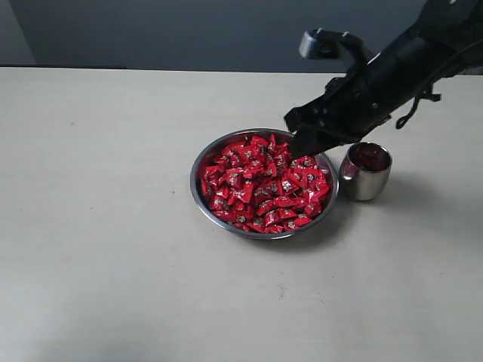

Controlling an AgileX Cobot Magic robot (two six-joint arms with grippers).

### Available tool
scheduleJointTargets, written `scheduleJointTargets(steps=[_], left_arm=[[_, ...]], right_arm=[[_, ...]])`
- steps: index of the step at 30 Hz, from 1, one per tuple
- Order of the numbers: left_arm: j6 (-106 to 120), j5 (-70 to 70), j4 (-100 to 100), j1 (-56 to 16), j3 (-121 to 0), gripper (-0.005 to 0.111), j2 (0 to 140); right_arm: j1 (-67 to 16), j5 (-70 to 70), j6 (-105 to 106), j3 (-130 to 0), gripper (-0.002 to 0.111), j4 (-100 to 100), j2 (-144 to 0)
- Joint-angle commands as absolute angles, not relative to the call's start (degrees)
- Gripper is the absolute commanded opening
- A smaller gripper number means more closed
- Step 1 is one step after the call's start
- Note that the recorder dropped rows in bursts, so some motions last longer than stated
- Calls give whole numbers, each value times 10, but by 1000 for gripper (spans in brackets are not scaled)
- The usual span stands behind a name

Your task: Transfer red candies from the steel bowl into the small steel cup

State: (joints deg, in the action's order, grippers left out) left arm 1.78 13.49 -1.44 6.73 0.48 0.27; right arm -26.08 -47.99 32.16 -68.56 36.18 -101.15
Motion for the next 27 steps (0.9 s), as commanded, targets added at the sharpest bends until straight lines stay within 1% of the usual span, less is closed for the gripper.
scheduleJointTargets(steps=[1, 3, 12, 17, 25, 27], left_arm=[[17, 132, -16, 68, 0, 0, 0], [17, 132, -16, 68, 0, 0, 0], [17, 132, -16, 68, 0, 0, 0], [17, 132, -16, 68, 0, 0, 0], [17, 132, -16, 68, 0, 0, 0], [17, 132, -16, 68, 0, 0, 0]], right_arm=[[-311, -460, 330, -688, 47, 342, -1042], [-329, -443, 330, -688, 50, 328, -1057], [-343, -377, 330, -689, 50, 320, -1109], [-343, -362, 330, -693, 50, 322, -1133], [-343, -367, 330, -740, 50, 322, -1175], [-343, -372, 330, -747, 48, 322, -1188]])
